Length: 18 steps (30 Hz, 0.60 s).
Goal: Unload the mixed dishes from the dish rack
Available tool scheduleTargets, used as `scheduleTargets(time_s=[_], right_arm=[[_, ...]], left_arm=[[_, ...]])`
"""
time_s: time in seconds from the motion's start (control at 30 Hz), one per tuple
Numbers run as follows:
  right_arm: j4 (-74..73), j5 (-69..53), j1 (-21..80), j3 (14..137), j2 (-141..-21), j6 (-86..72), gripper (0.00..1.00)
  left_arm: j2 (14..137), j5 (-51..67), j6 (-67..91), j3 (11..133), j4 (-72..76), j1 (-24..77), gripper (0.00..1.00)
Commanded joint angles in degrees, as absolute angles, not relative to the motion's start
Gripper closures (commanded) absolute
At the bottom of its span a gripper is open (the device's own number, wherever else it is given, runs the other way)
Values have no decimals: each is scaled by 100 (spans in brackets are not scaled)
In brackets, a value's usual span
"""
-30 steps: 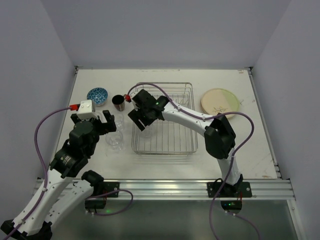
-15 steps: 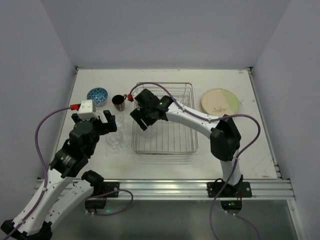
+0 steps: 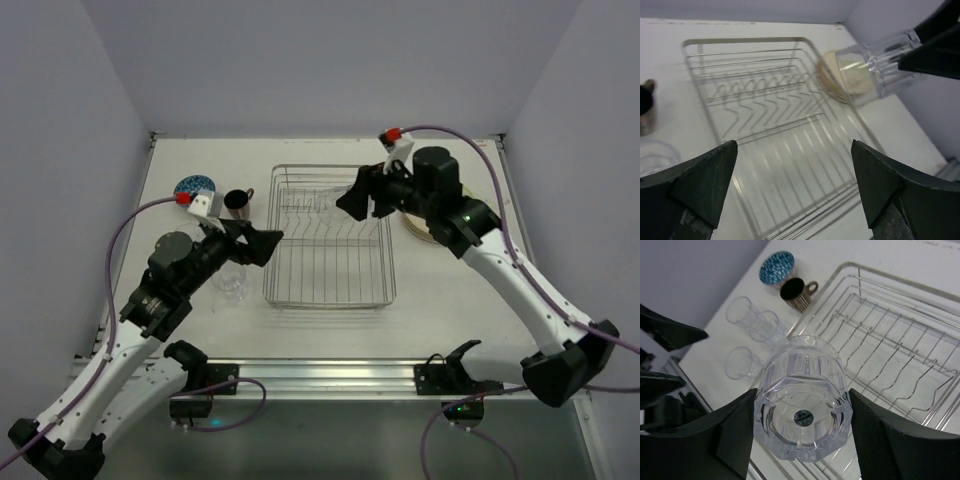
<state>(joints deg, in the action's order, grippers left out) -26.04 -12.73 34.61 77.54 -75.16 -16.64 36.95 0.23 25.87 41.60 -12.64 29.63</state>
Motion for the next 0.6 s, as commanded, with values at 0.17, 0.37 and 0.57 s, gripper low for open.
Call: scheduleTargets(time_s=[0.17, 0.37, 0.57], right_arm=[[-784, -3820, 2909, 7049, -5960, -2575, 100], [498, -4842, 2865, 6540, -5555, -3005, 100], [799, -4904, 2839, 6478, -5651, -3173, 100]], left_arm=[[4647, 3681, 4181, 3806, 3535, 2936, 0], [5404, 4342, 5201, 3762, 5586, 3041, 3], [5599, 4561, 5423, 3753, 6310, 3392, 24]])
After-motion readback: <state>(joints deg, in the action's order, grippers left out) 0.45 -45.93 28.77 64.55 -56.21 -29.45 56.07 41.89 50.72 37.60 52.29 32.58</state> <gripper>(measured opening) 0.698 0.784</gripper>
